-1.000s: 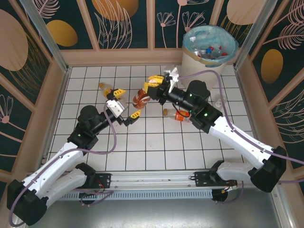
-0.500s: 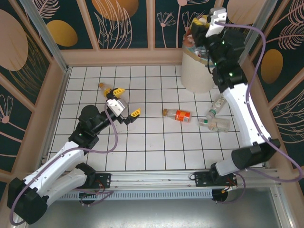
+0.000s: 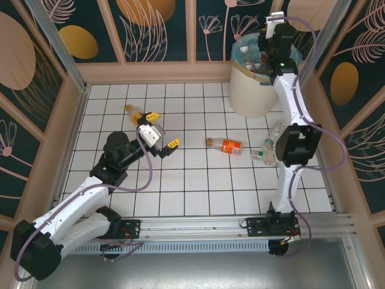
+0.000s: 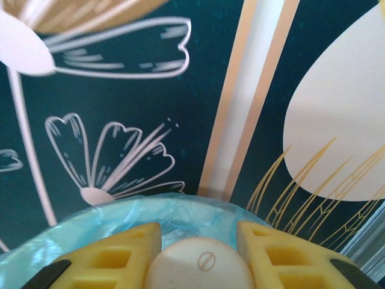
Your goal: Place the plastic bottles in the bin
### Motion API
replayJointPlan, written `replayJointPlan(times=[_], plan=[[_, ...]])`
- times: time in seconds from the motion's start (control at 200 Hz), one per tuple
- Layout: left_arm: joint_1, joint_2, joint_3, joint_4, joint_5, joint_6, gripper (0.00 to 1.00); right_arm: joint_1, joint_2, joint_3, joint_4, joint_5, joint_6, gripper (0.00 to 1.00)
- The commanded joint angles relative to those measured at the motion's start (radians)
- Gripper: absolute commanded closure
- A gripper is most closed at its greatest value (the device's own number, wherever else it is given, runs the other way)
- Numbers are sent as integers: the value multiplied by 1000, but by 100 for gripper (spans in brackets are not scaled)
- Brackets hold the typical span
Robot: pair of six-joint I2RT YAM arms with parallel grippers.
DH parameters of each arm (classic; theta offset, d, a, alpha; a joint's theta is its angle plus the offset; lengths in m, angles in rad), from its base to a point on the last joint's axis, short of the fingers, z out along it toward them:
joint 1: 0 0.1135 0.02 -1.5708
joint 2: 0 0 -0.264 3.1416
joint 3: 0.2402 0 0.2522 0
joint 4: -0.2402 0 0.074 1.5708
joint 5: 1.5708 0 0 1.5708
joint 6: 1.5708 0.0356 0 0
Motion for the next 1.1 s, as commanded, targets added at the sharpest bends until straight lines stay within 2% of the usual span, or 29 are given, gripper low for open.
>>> replayJointPlan(times=[0.0, 0.335, 0.621, 0.771, 0.801, 0.851, 0.891, 1.001, 1.091], plan=[[2, 8, 6, 13, 11, -7, 1, 5, 51, 120, -16, 38, -62, 100], [1, 29, 9, 0, 0, 1, 1, -5, 129, 204, 58, 11, -93, 100], [3, 40, 12, -9, 2, 9, 1, -33, 198, 166, -26, -84, -52, 93], [3, 47, 14, -13, 6, 8, 1, -33, 197, 146, -69, -125, -27, 81], [1, 48, 15, -15, 7, 8, 1, -32, 196, 143, -75, -125, -23, 75], [2, 50, 16, -17, 9, 8, 2, -30, 195, 146, -83, -126, -12, 59], [3, 52, 16, -17, 9, 8, 1, -30, 193, 147, -88, -138, -4, 52], [1, 54, 18, -20, 11, 8, 1, -26, 170, 155, -98, -169, 16, 42], [2, 56, 18, -19, 11, 6, 2, -23, 145, 170, -101, -193, 47, 40]])
